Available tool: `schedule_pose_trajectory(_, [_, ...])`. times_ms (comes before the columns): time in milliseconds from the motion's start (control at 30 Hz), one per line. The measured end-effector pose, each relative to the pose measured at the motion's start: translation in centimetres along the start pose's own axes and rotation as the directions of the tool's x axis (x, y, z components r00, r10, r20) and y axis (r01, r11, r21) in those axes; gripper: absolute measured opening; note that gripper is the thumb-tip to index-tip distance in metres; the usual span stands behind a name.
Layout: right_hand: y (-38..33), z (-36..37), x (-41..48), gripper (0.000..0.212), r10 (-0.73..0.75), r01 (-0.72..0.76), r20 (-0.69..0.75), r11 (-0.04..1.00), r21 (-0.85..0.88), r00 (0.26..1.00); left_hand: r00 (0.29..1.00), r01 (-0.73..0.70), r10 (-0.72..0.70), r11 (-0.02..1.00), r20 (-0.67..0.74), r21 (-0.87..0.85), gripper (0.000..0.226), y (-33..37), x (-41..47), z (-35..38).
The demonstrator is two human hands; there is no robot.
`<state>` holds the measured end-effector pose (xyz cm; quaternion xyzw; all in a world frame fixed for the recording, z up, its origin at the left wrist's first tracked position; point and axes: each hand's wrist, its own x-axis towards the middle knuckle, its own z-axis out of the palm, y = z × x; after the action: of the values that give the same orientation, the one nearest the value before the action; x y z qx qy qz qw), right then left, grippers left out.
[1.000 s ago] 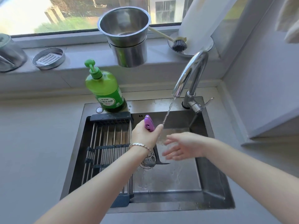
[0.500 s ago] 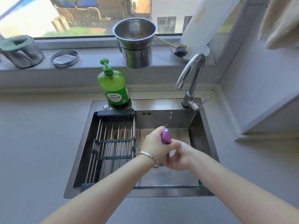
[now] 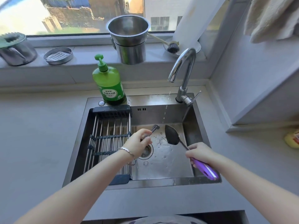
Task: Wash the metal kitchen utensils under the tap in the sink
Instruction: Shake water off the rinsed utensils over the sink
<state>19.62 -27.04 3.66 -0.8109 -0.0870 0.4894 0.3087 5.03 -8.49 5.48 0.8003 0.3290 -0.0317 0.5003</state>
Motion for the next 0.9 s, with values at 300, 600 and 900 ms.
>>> schedule_pose_trajectory(300, [1.6,0.5,-1.1,0.057,-0.055,0.029,-0.165,0.987,-0.155,0.985,0.996,0.088,-0.087,0.979,-0.017,0.185,0.041,-0.8,0.1,1.6])
schedule_pose_trajectory(600, [1.9,0.7,-1.6,0.055,-0.104,0.078,-0.197,0.988,-0.134,0.975,0.997,0.034,-0.015,0.971,-0.081,0.236,0.033,-1.1,-0.2,2.2])
schedule_pose_trajectory(900, [0.5,2.3,-0.7,0.029,-0.251,0.22,-0.278,0.965,-0.14,0.927,0.981,0.005,0.051,0.959,-0.187,0.285,0.033,-2.0,0.0,0.8])
